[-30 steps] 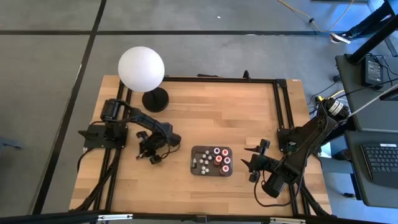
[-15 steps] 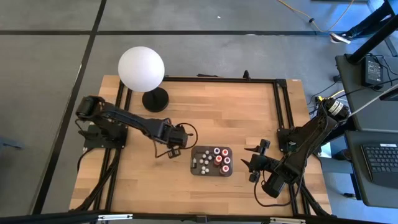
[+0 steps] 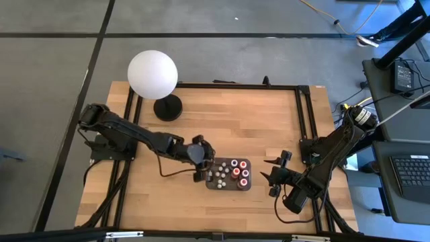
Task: Pick & Place food coloring
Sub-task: Put the small food coloring bottle into the black bin
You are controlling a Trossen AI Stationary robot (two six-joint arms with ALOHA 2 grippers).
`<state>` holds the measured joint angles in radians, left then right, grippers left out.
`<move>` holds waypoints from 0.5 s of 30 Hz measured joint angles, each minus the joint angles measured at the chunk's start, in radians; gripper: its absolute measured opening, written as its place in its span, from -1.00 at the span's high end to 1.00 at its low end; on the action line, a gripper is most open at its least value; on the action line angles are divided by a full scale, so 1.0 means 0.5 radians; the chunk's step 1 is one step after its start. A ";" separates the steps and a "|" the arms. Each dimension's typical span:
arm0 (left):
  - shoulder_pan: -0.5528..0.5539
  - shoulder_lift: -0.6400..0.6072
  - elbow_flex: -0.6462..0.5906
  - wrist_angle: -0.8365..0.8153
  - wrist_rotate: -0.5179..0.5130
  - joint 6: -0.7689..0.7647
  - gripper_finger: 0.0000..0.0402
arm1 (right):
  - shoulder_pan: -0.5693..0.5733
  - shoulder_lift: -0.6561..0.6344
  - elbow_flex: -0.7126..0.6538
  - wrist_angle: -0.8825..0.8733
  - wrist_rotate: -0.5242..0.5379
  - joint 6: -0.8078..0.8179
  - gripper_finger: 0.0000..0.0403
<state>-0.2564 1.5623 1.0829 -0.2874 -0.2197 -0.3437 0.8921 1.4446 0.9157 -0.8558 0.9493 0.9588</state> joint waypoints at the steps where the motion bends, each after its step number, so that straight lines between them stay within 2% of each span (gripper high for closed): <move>1: -0.015 0.029 -0.002 0.050 -0.002 0.020 0.67 | 0.000 0.000 0.000 0.000 0.000 0.000 -0.15; 5: -0.071 0.185 -0.002 0.243 -0.027 0.066 0.67 | 0.000 0.000 0.001 0.000 0.001 0.000 -0.15; 10: -0.103 0.383 -0.002 0.404 -0.228 0.070 0.67 | 0.000 0.000 0.000 0.000 0.000 0.001 -0.15; 15: -0.103 0.489 -0.001 0.493 -0.248 0.066 0.67 | 0.001 0.000 0.000 0.000 0.001 0.001 -0.15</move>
<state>-0.3080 1.8069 1.0825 -0.0410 -0.3436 -0.3108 0.8924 1.4445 0.9157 -0.8558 0.9497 0.9592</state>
